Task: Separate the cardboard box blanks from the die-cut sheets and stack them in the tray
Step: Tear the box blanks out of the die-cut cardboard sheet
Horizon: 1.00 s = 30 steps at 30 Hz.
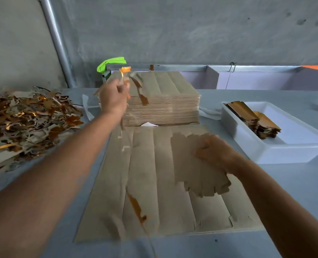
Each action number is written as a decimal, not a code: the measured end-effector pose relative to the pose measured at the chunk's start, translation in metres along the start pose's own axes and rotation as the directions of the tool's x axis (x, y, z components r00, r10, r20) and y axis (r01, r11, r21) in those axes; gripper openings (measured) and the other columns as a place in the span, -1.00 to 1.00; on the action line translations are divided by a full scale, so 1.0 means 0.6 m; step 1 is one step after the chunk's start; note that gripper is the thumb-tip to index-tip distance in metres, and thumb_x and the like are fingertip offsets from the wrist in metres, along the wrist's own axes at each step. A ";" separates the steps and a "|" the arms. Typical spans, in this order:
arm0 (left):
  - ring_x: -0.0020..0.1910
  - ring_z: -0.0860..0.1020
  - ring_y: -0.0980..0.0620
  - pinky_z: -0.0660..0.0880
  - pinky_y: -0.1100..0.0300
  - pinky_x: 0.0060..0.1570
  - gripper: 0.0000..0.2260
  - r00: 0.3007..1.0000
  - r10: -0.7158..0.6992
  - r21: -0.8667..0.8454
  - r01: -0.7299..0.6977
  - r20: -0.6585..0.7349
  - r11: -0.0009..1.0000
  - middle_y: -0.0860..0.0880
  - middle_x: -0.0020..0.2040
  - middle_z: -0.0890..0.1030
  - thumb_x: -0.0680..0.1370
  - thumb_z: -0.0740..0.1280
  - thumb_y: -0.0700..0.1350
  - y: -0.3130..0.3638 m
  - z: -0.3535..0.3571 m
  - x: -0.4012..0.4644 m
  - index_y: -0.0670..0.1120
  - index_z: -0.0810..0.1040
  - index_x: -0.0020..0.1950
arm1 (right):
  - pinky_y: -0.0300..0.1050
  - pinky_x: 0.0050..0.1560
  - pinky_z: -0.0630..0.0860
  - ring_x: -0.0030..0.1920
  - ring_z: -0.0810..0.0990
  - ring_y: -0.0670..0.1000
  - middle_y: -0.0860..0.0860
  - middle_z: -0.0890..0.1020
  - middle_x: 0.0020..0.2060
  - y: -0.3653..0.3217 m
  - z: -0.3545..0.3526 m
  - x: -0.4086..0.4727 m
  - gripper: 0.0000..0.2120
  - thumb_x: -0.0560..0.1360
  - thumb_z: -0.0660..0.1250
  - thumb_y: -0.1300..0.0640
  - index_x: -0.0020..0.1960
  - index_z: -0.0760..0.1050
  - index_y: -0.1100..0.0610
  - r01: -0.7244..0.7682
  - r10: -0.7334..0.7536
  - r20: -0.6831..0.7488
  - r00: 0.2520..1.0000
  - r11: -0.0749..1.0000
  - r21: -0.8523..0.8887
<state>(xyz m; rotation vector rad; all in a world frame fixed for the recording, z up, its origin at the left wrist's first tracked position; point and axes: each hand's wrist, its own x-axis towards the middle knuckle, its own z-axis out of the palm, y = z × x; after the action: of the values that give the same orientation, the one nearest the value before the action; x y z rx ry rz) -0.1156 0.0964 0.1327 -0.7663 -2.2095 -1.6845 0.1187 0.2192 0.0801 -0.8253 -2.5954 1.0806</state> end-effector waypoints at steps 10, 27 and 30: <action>-0.40 0.40 0.29 0.41 0.26 -0.27 -0.78 0.849 0.422 0.035 -0.434 -0.316 0.900 0.10 -0.32 0.37 0.55 0.07 -0.21 0.104 -0.120 0.107 0.12 0.26 -0.18 | -0.16 -0.32 0.49 -0.10 0.57 0.06 0.09 0.58 0.01 0.025 0.013 0.012 -0.73 0.54 0.30 0.21 0.23 0.47 0.20 -0.048 0.169 -0.287 0.943 0.922 0.385; 0.19 0.42 -0.08 0.38 0.08 0.15 -0.76 0.574 -0.091 0.414 -0.462 0.814 0.784 -0.10 0.11 0.46 0.53 0.33 -0.09 -0.175 -0.075 -0.219 -0.05 0.55 0.19 | 0.13 -0.17 0.63 -0.20 0.64 0.14 0.16 0.65 -0.21 -0.017 0.105 -0.022 -0.87 0.47 0.40 0.21 -0.23 0.51 0.12 -0.039 0.194 -0.233 0.953 0.841 0.540; 0.05 0.49 -0.08 0.40 0.11 0.01 -0.83 0.673 0.060 0.413 -0.519 0.737 0.748 -0.12 0.00 0.52 0.55 0.23 -0.32 -0.194 -0.105 -0.214 -0.17 0.58 0.04 | -0.21 -0.53 0.51 -0.36 0.58 -0.03 0.05 0.61 -0.31 -0.012 0.111 -0.030 -0.84 0.47 0.40 0.21 -0.25 0.48 0.07 -0.009 0.196 -0.243 0.950 0.795 0.606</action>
<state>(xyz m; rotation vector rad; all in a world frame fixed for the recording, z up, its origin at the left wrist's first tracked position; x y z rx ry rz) -0.0801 -0.0177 -0.0080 -1.6435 -2.6125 -0.4436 0.1042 0.1660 0.0383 -0.8808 -1.8005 1.5548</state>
